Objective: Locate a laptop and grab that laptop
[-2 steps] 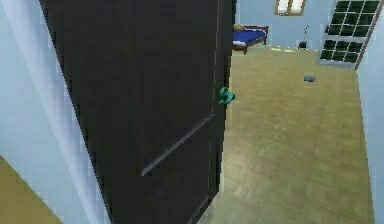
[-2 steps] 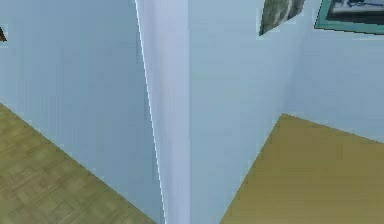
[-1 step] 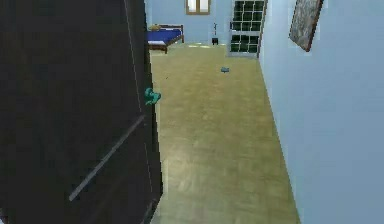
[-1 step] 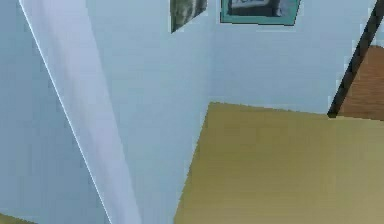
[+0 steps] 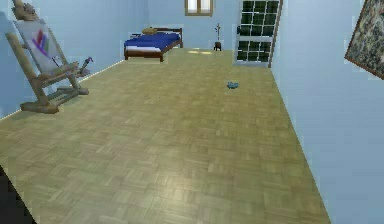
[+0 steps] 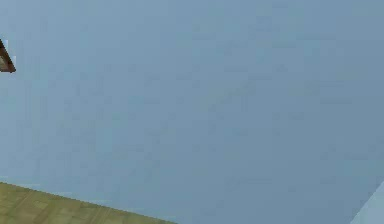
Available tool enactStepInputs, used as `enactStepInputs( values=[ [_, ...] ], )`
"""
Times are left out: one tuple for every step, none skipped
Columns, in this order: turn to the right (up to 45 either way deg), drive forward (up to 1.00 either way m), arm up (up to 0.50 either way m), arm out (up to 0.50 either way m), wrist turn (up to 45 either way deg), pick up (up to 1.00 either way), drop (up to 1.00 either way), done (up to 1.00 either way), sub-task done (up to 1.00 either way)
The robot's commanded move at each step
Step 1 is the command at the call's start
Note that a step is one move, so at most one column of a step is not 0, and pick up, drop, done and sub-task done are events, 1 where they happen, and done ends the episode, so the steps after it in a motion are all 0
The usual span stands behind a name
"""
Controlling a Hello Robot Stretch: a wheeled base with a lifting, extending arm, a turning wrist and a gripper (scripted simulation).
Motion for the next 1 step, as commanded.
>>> enactStepInputs(
  values=[
    [3.0,0.00,0.00,0.00,0.0,0.00,0.00,0.00,0.00]
  ],
)
